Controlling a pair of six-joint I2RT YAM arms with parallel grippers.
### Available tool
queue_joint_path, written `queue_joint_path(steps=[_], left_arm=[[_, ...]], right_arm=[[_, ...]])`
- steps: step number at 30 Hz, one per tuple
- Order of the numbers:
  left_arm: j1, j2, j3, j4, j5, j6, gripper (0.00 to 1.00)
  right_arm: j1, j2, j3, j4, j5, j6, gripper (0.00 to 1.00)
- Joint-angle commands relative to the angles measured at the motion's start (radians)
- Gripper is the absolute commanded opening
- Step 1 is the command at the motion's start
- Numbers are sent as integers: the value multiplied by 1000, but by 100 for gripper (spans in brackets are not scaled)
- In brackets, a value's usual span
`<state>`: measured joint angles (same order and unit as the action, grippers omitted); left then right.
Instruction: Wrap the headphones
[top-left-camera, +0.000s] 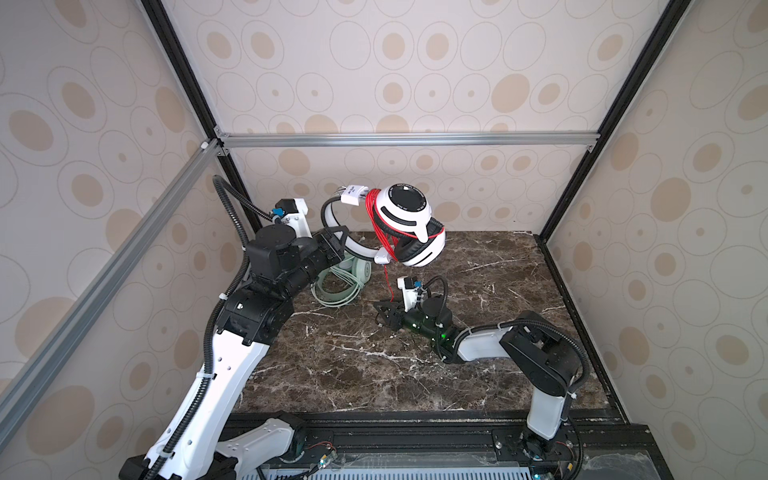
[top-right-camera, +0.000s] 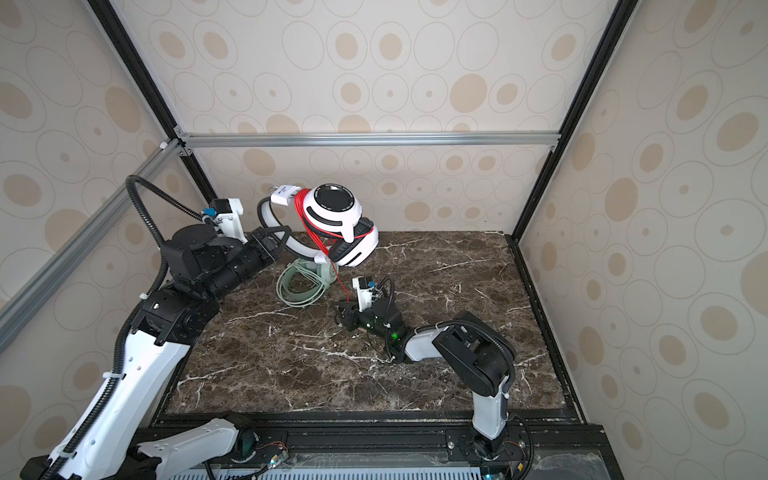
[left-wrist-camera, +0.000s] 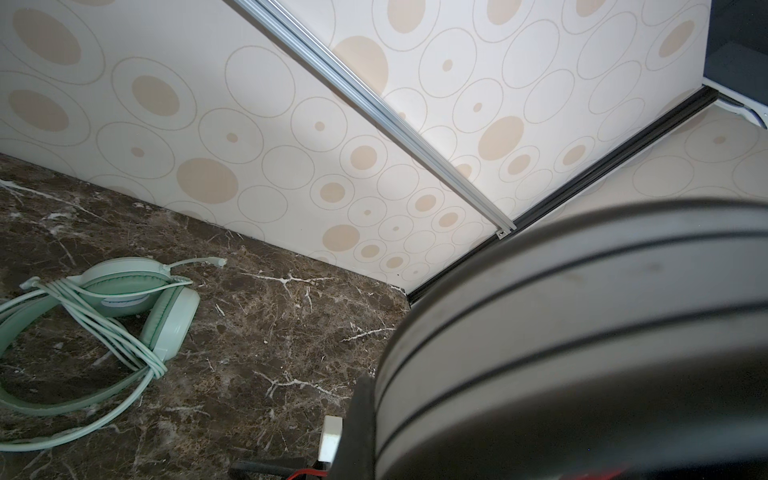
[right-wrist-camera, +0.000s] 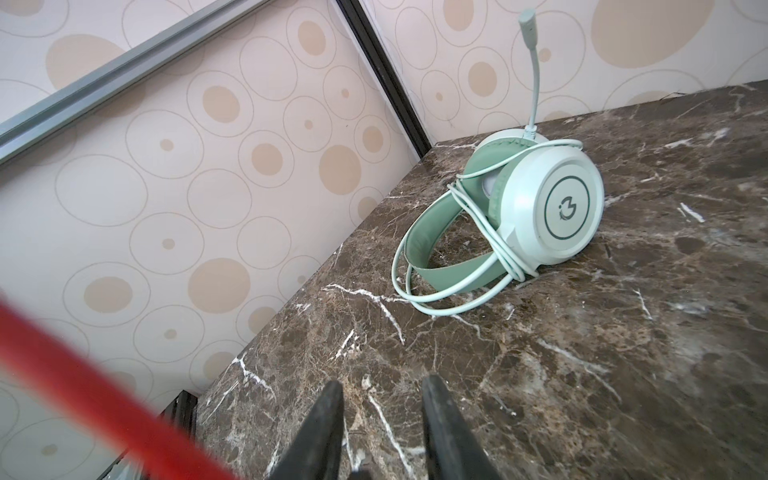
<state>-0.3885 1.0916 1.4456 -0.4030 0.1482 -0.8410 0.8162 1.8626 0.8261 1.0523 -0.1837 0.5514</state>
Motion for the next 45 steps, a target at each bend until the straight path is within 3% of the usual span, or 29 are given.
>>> queue_joint_path(steps=[1, 5, 15, 19, 25, 28, 30, 33, 35, 38, 45], left_arm=[[5, -35, 53, 58, -8, -28, 0], [5, -38, 56, 56, -15, -25, 0], [5, -45, 60, 47, -33, -20, 0], [5, -48, 62, 44, -38, -20, 0], [5, -47, 68, 28, -65, -7, 0], [6, -40, 87, -13, -123, 5, 0], [5, -29, 108, -63, -193, 11, 0], [5, -9, 132, -133, -301, 7, 0], [6, -15, 106, -135, -342, -1, 0], [5, -24, 74, -152, -416, -29, 0], [5, -18, 50, -217, -490, -48, 0]], right_arm=[[10, 6, -5, 67, 8, 20, 33], [19, 4, -50, 109, 23, 40, 20], [55, 7, -114, 167, 38, 52, 17], [61, 0, -128, 175, 43, 53, 0], [67, -11, -168, 211, 53, 73, 6], [67, -61, -213, 166, 62, 108, 2], [79, -136, -237, 21, 66, 99, 0], [130, -303, -185, -437, 85, -5, 0], [193, -410, -123, -751, 155, -95, 0], [289, -533, -39, -1086, 293, -174, 0], [450, -702, 100, -1549, 560, -195, 0]])
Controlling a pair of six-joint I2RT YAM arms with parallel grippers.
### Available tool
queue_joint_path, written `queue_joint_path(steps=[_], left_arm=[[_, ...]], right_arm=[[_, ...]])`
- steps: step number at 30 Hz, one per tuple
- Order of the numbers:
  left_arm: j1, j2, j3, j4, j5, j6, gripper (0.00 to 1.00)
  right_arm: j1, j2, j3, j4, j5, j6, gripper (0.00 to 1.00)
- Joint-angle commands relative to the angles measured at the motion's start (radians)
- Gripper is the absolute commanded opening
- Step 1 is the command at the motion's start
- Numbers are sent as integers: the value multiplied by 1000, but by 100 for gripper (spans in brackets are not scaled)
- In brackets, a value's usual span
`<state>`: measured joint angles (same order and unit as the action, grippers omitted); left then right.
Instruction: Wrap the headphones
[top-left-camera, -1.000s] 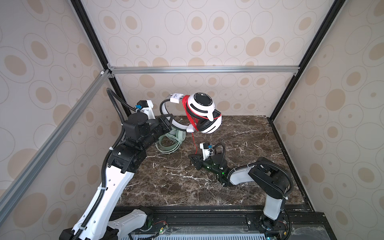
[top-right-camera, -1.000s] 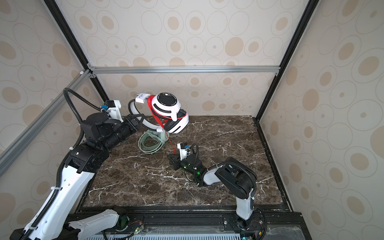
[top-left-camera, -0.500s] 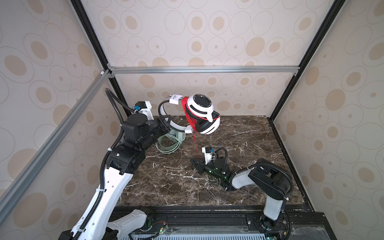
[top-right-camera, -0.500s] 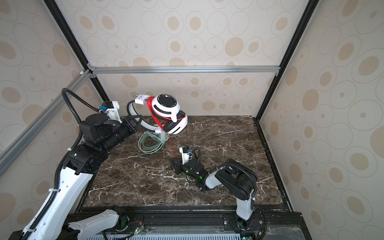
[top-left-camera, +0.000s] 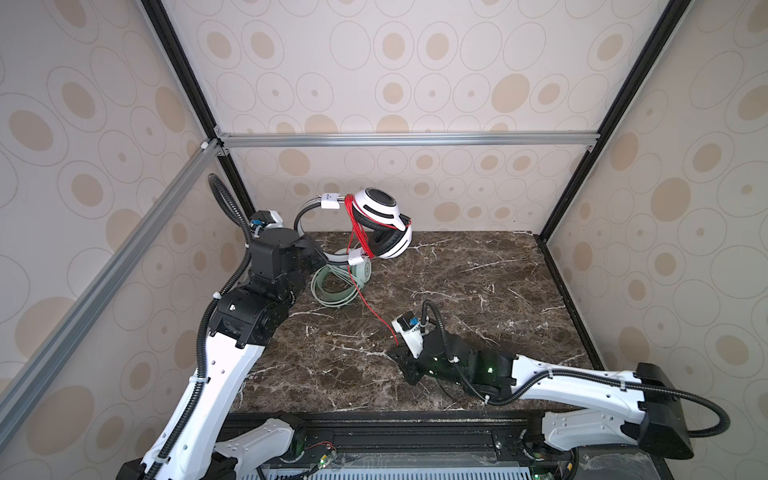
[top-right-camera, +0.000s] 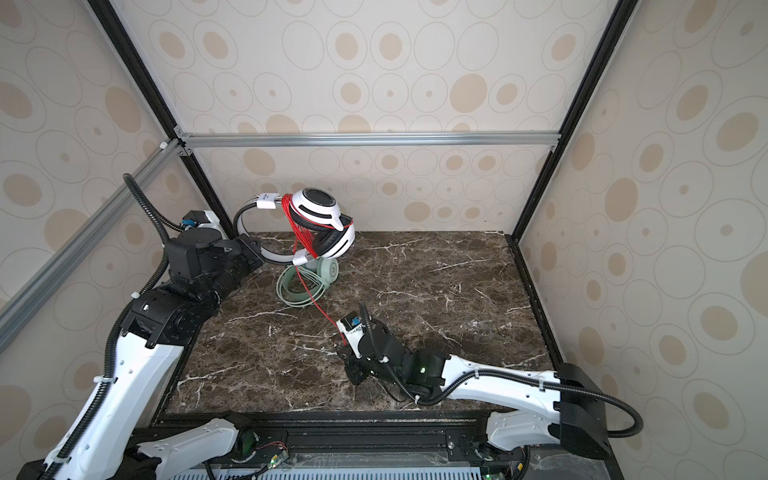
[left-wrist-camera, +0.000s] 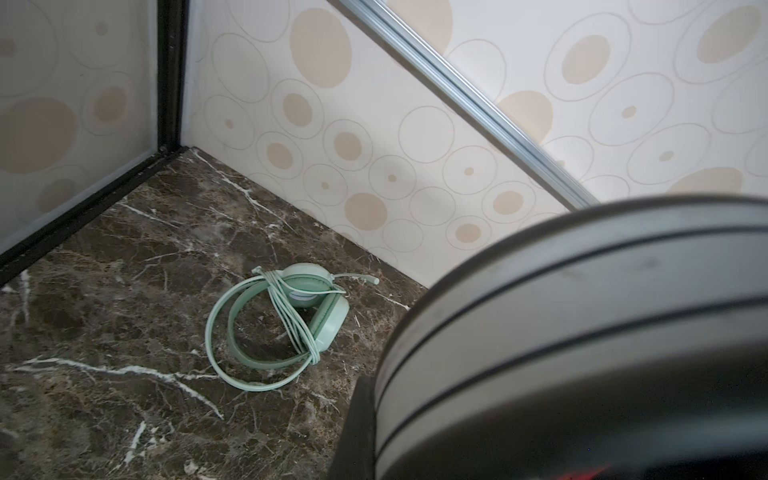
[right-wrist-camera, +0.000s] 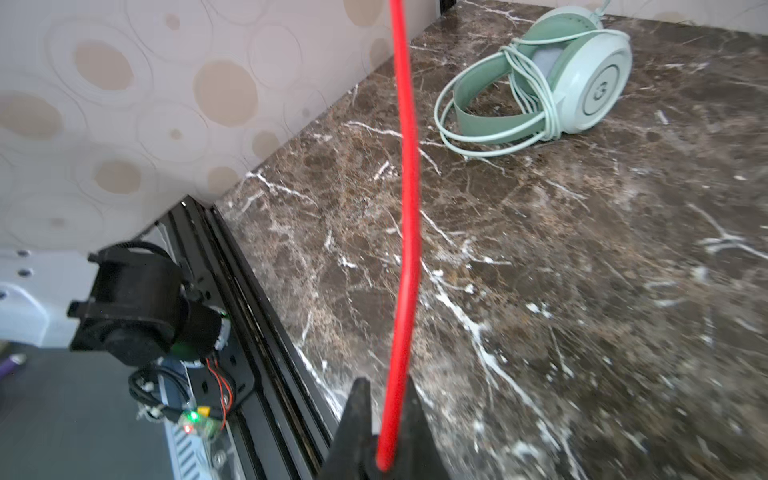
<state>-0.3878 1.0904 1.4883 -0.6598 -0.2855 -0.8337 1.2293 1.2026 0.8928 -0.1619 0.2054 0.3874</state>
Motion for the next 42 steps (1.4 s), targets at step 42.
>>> queue_joint_path(steps=[42], left_arm=[[10, 98, 201, -14, 504, -208, 0]], right_arm=[[93, -116, -88, -638, 510, 201, 0]])
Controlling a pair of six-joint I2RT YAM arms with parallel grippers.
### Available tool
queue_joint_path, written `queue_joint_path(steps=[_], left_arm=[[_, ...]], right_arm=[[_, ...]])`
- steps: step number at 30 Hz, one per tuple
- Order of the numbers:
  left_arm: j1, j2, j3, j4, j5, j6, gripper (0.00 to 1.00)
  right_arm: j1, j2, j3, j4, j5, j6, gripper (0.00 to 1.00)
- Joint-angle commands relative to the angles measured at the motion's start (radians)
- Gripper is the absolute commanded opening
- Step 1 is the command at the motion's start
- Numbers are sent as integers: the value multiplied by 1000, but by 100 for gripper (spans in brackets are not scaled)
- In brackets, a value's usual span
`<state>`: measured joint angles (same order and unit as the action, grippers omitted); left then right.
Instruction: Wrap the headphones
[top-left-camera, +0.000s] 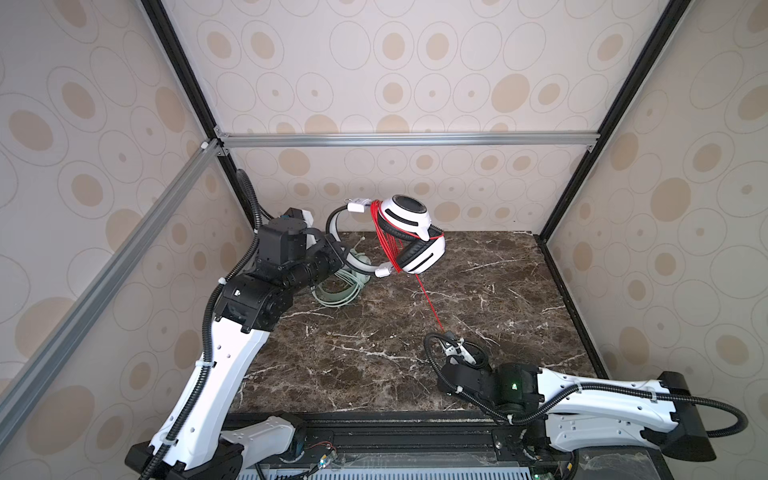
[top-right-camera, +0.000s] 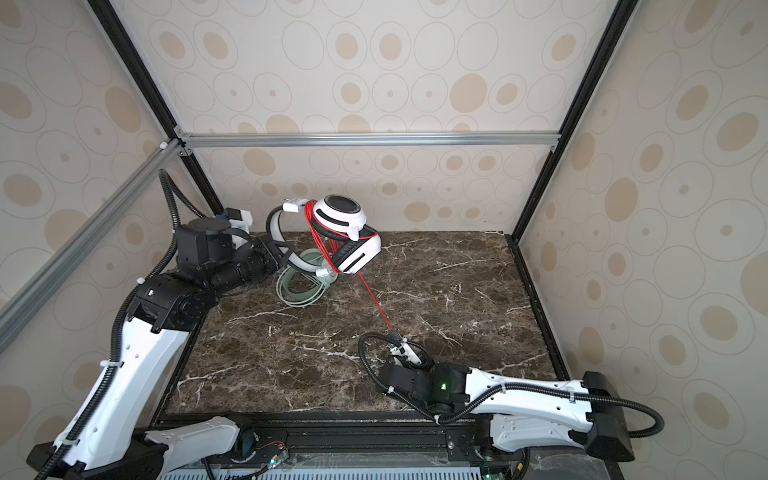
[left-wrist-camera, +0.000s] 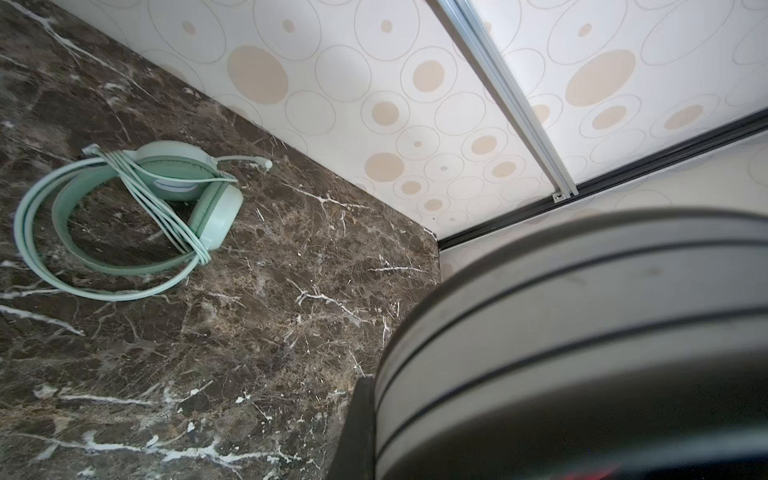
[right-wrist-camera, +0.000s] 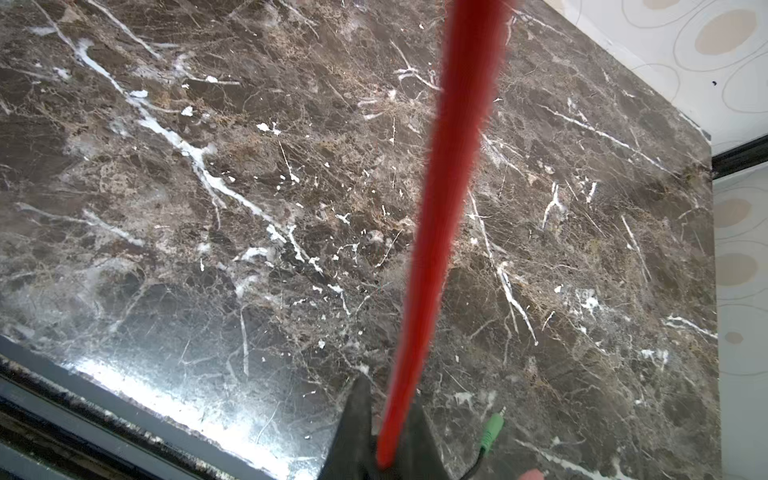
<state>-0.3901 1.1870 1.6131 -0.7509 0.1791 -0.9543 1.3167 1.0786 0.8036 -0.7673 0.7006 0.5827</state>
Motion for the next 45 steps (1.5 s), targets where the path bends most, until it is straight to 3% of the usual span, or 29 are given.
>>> queue_joint_path(steps=[1, 8, 14, 20, 28, 35, 40, 45], left_arm=[[15, 5, 78, 72, 27, -82, 0], [15, -7, 88, 10, -174, -43, 0], [16, -4, 49, -32, -398, -21, 0], [14, 27, -49, -29, -544, -11, 0], [12, 57, -159, -41, -627, 31, 0], [-32, 31, -345, -12, -643, 66, 0], [-139, 16, -448, 10, -658, 67, 0], [-279, -15, -516, 39, -682, 106, 0]], right_arm=[[4, 7, 6, -30, 16, 2, 0], [4, -22, -2, -48, -24, 12, 0], [40, -75, 15, -11, -176, -100, 0], [132, -37, 165, -151, -116, -125, 0], [193, 87, 463, -353, -50, -165, 0], [196, 208, 816, -534, 144, -277, 0], [127, 274, 960, -552, 169, -423, 0], [0, 282, 938, -453, 79, -552, 0]])
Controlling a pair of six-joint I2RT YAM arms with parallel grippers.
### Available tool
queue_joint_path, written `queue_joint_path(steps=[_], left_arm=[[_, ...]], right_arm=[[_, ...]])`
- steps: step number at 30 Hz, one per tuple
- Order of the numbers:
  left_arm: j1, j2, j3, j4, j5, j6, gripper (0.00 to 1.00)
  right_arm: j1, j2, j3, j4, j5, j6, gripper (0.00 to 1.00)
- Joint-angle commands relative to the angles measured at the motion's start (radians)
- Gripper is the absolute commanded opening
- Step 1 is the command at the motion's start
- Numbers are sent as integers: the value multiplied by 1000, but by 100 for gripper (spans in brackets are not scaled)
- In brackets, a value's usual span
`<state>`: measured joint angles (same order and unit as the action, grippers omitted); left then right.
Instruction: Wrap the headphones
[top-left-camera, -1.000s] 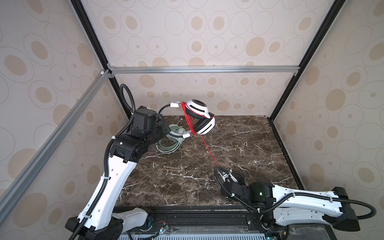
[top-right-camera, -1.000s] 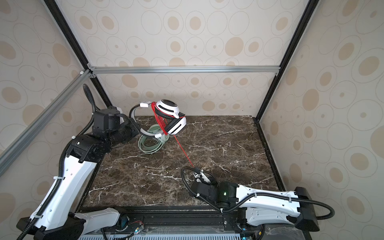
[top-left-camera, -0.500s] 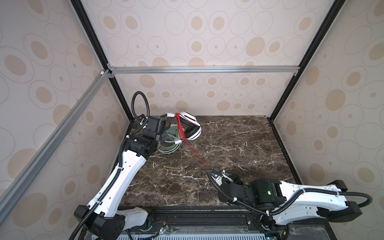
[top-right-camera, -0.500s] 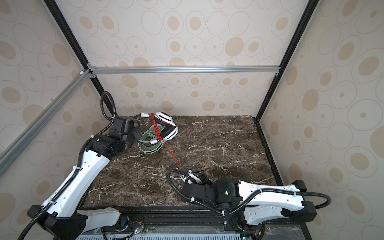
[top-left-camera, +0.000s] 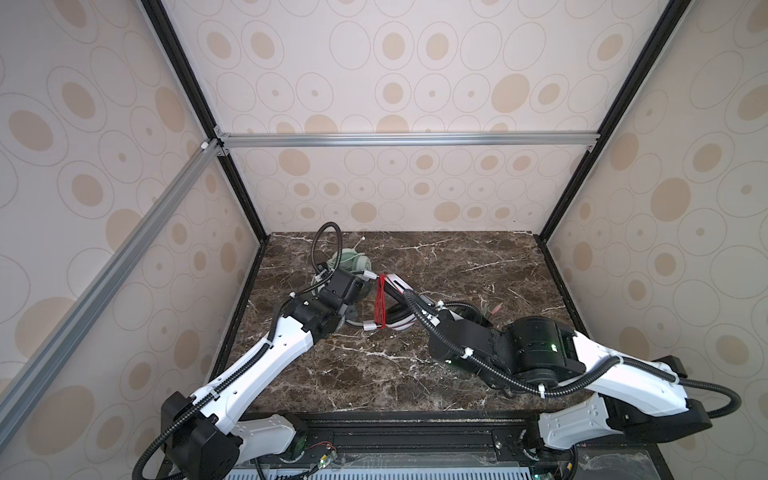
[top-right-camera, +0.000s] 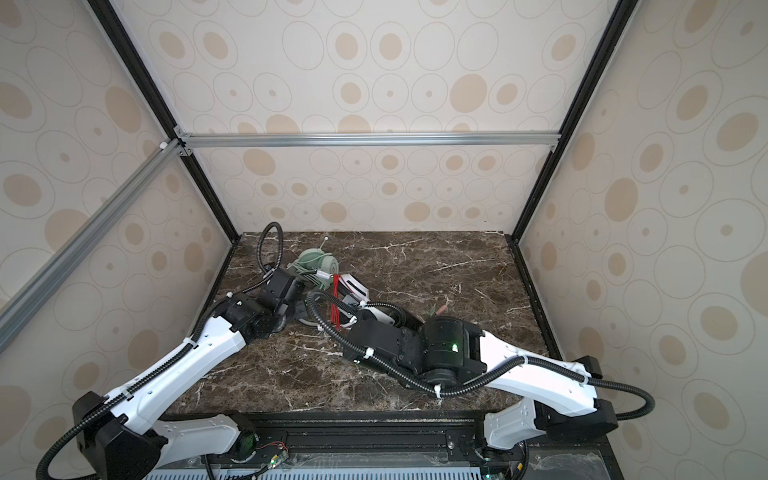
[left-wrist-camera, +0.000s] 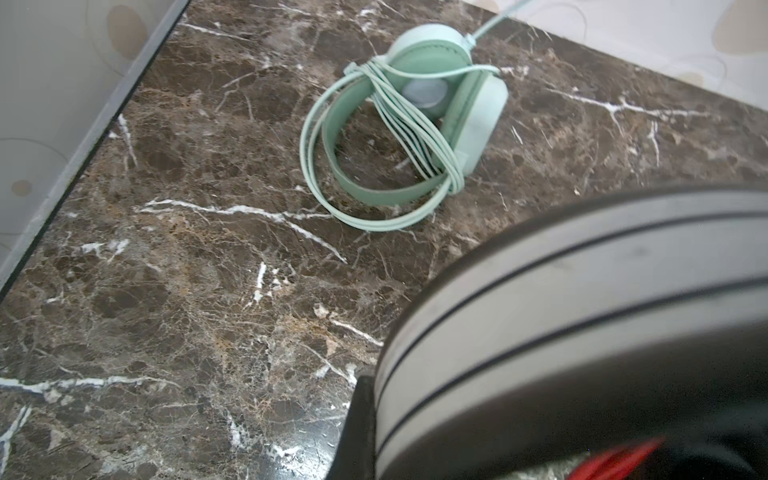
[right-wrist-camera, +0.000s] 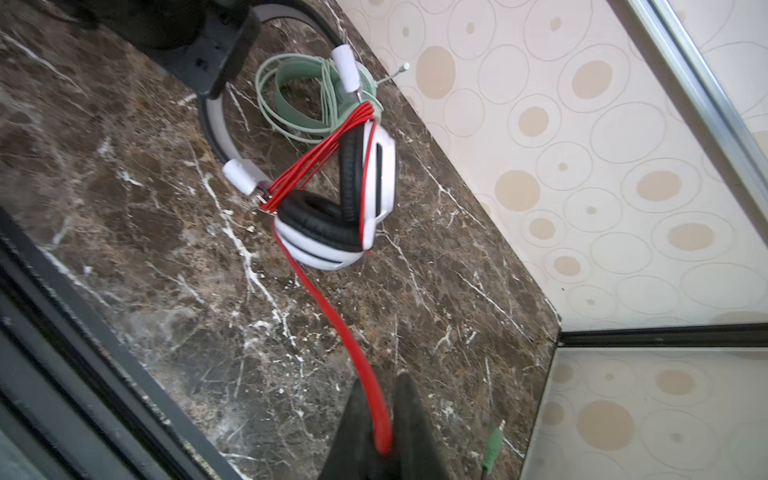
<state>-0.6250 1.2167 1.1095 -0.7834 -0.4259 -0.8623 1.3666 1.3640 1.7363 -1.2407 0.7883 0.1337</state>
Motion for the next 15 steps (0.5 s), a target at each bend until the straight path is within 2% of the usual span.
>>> queue_joint_path(steps=[1, 5, 10, 15], left_arm=[[-71, -59, -34, 86, -76, 25, 0], [-195, -91, -105, 126, -72, 34, 0], [-339, -53, -103, 97, -109, 15, 0], [-422, -75, -111, 98, -147, 12, 0]], right_arm=[[-78, -7, -9, 47, -34, -126, 0], [-164, -13, -44, 136, -142, -189, 0], [-261, 9, -62, 213, -260, -231, 0], [-361, 21, -126, 280, -360, -233, 0]])
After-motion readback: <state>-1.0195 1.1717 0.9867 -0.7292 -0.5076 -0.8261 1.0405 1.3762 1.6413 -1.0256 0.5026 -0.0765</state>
